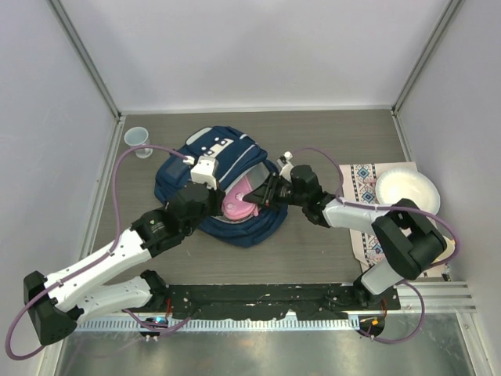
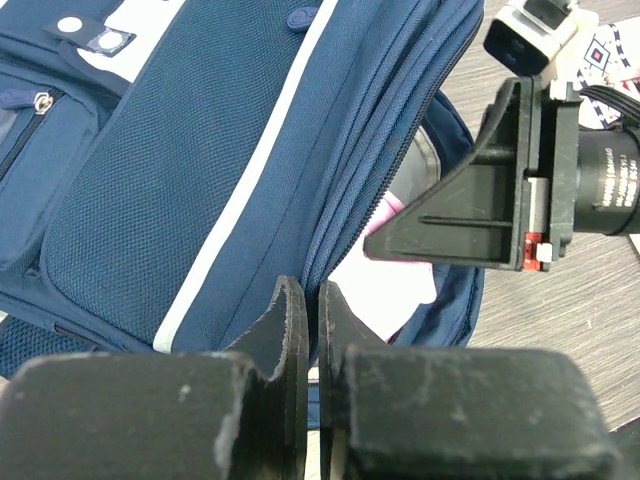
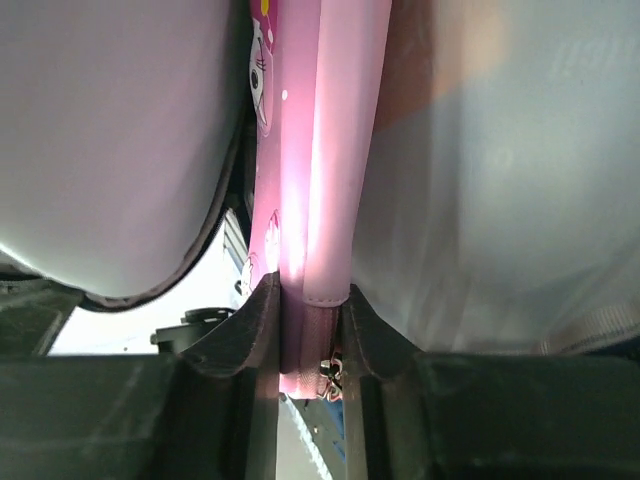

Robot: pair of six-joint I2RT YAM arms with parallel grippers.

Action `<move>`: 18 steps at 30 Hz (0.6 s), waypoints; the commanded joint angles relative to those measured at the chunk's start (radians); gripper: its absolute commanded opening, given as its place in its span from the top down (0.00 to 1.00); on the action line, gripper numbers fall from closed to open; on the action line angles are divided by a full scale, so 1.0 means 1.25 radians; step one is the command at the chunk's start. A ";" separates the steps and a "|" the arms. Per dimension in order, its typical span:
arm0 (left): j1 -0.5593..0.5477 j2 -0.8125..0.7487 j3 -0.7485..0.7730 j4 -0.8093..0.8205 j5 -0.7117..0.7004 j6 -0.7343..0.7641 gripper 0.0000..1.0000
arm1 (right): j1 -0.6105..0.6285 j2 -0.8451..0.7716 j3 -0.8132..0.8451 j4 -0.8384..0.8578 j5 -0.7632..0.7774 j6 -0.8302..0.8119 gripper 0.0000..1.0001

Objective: Pack the student bag
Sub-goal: Place the stationery in the student bag.

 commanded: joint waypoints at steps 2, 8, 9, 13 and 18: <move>-0.002 -0.023 0.008 0.087 0.005 -0.024 1.00 | -0.004 0.060 0.089 0.130 0.019 0.049 0.99; -0.002 -0.023 0.008 0.089 0.046 -0.014 1.00 | -0.004 0.157 0.203 0.170 0.034 0.084 0.99; -0.002 -0.024 0.007 0.092 0.053 -0.010 1.00 | -0.005 0.186 0.213 0.189 0.031 0.098 0.98; -0.002 -0.032 0.003 0.092 0.039 -0.004 1.00 | -0.004 0.215 0.197 0.273 0.035 0.145 0.90; -0.002 -0.033 0.001 0.082 0.021 -0.003 1.00 | -0.005 0.126 0.127 0.170 0.094 0.048 0.59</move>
